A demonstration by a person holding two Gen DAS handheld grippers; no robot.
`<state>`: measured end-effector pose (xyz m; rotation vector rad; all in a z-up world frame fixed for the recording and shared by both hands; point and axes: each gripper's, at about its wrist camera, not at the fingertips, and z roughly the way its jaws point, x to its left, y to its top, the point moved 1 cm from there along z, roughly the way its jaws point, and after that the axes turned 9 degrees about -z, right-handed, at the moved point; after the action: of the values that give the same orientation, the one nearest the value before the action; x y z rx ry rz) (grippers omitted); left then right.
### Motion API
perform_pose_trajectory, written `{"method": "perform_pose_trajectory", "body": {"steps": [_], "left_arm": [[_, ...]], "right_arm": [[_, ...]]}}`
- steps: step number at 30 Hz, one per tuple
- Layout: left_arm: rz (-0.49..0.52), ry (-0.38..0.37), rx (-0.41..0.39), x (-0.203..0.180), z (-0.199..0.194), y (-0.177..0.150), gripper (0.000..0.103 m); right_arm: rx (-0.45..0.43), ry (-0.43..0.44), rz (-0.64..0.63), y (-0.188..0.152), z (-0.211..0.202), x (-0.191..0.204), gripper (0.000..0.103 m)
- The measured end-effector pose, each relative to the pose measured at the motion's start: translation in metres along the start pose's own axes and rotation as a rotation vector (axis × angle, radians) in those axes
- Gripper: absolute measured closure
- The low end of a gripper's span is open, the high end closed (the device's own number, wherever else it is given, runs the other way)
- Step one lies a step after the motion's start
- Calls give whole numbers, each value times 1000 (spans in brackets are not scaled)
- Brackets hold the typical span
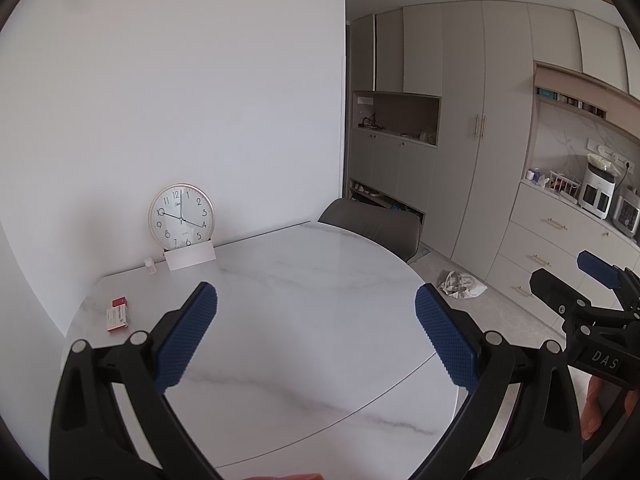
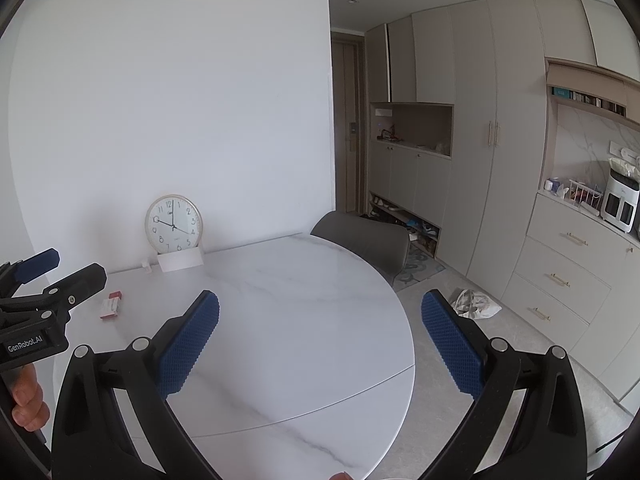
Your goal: Collect trash
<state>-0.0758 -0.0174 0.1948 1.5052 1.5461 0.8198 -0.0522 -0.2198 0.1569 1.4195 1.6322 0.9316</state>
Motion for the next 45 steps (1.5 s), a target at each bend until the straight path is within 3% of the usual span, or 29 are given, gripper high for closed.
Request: {"method": "perform_pose_trajectory", "body": {"steps": [45], "left_arm": [[10,-3,19,-3,-1,1,8]], "right_arm": [[11,0,11,-4,-4,-10,3]]}}
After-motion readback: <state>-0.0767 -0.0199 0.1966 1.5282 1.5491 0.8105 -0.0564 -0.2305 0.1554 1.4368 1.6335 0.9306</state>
